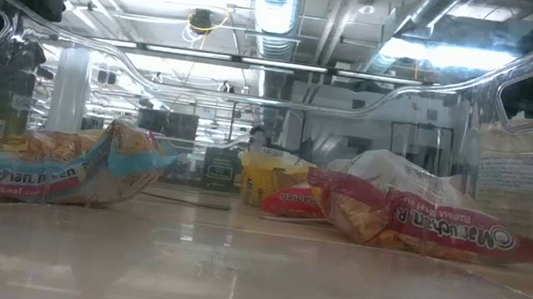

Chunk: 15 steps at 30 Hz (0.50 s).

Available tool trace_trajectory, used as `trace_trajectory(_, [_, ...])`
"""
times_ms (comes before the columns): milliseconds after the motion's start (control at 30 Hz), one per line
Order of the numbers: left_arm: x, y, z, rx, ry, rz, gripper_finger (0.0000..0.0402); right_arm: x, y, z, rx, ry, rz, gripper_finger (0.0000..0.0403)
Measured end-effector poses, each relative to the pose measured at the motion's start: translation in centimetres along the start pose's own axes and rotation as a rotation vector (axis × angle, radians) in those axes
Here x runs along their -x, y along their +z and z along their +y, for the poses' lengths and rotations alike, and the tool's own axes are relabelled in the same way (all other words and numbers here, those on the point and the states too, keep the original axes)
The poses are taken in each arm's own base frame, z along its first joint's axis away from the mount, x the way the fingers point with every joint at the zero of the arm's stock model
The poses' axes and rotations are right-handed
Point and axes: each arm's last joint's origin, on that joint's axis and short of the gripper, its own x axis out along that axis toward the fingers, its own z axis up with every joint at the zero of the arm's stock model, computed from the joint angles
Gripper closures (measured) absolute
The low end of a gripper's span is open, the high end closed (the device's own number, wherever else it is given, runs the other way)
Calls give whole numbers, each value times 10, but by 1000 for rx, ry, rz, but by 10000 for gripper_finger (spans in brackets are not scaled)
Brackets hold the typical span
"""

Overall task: Pick & Place Food Item
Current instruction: Put the green seasoning bottle into the top transparent bin

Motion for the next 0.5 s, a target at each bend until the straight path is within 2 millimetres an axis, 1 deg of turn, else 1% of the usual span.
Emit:
trace_trajectory(167, [0, 0, 0, -1, 0, -1, 198, 0, 0, 0, 0, 0, 0, 403])
trace_trajectory(233, [0, 0, 0, -1, 0, -1, 197, 0, 0, 0, 0, 0, 0, 403])
trace_trajectory(400, [0, 0, 0, -2, 5, -6, 182, 0, 0, 0, 0, 0, 0, 403])
trace_trajectory(500, [0, 0, 0, -2, 7, -8, 189, 0, 0, 0, 0, 0, 0, 403])
